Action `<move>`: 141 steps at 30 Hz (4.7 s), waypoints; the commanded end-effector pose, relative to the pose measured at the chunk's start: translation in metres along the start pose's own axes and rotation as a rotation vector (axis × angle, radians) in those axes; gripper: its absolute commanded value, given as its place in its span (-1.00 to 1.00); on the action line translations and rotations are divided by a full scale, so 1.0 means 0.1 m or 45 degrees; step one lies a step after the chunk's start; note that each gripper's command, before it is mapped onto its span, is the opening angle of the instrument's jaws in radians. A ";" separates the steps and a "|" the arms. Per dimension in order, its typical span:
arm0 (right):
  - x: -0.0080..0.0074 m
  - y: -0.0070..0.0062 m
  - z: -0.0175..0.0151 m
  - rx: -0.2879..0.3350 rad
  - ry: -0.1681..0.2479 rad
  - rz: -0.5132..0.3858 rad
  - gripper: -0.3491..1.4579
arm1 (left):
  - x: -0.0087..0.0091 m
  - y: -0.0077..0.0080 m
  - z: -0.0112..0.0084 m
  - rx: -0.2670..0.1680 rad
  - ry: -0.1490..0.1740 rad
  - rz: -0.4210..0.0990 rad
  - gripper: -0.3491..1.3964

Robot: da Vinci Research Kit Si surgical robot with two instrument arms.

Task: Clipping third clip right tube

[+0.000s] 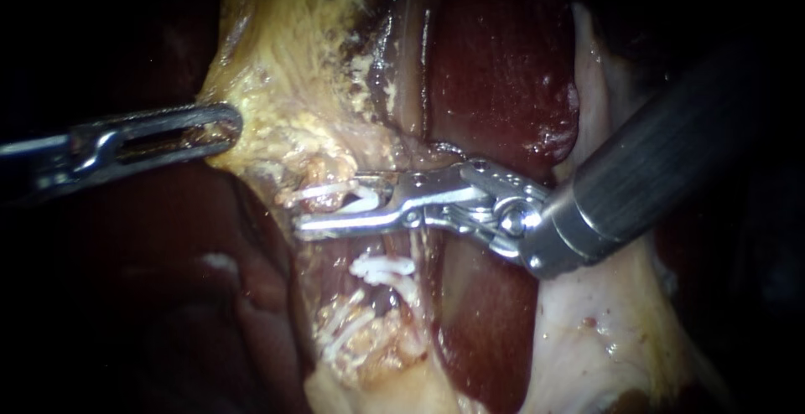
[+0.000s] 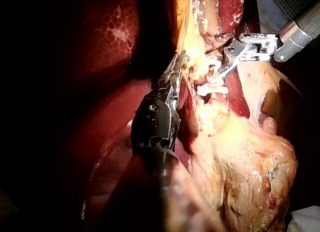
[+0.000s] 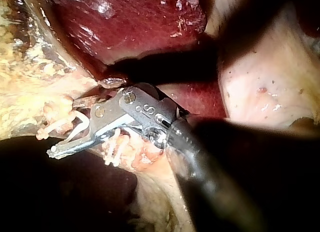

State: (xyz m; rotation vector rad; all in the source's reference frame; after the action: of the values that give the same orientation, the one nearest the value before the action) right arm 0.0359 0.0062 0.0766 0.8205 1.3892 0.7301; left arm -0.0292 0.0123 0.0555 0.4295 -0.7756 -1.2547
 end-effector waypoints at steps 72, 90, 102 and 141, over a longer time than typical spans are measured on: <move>-0.060 -0.006 -0.029 -0.014 -0.291 0.007 0.04 | -0.027 0.010 -0.033 -0.017 -0.003 -0.006 -1.00; -0.044 -0.020 -0.026 0.129 -0.180 0.180 0.02 | -0.025 0.013 -0.031 -0.017 -0.004 -0.004 -1.00; -0.034 -0.024 -0.027 0.132 -0.168 0.256 0.01 | -0.025 0.018 -0.029 -0.017 -0.004 -0.003 -1.00; -0.016 -0.016 -0.035 0.009 -0.152 0.301 -1.00 | -0.025 0.020 -0.028 -0.018 -0.005 -0.003 -1.00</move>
State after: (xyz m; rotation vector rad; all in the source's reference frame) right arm 0.0323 0.0043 0.0761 1.0283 1.2001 0.8436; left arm -0.0261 0.0149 0.0543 0.4177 -0.7697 -1.2620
